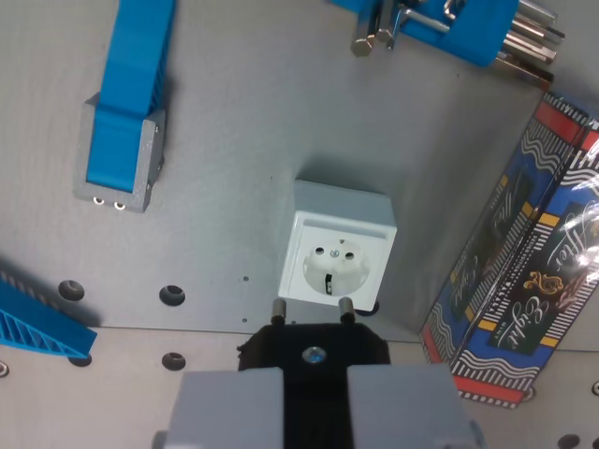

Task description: Move above the white socket

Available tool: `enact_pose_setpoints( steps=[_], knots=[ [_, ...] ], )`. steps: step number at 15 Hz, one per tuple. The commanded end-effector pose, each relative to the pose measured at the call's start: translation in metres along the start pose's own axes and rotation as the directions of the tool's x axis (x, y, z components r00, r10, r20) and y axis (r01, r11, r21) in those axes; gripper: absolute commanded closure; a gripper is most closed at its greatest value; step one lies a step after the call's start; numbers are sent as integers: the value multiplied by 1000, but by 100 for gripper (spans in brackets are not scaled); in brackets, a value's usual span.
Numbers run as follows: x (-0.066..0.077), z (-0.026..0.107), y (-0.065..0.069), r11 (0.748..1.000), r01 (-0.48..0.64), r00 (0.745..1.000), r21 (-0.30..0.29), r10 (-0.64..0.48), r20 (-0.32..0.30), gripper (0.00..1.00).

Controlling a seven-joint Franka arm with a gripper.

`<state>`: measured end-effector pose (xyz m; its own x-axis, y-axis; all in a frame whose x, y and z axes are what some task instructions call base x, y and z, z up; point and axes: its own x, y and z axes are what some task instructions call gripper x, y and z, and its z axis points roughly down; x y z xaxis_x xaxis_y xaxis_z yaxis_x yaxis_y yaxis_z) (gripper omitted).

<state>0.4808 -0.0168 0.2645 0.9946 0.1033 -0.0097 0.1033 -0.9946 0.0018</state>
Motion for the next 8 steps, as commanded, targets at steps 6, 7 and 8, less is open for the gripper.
enact_pose_setpoints(
  steps=[6, 7, 8],
  knots=[
    [-9, 18, 3, 998, -62, 996, -1, 62, -62, 100],
    [-11, 20, 3, 998, -66, 995, -1, 65, -70, 100],
    [-12, 23, 3, 998, -70, 995, 0, 70, -75, 100]
  ],
)
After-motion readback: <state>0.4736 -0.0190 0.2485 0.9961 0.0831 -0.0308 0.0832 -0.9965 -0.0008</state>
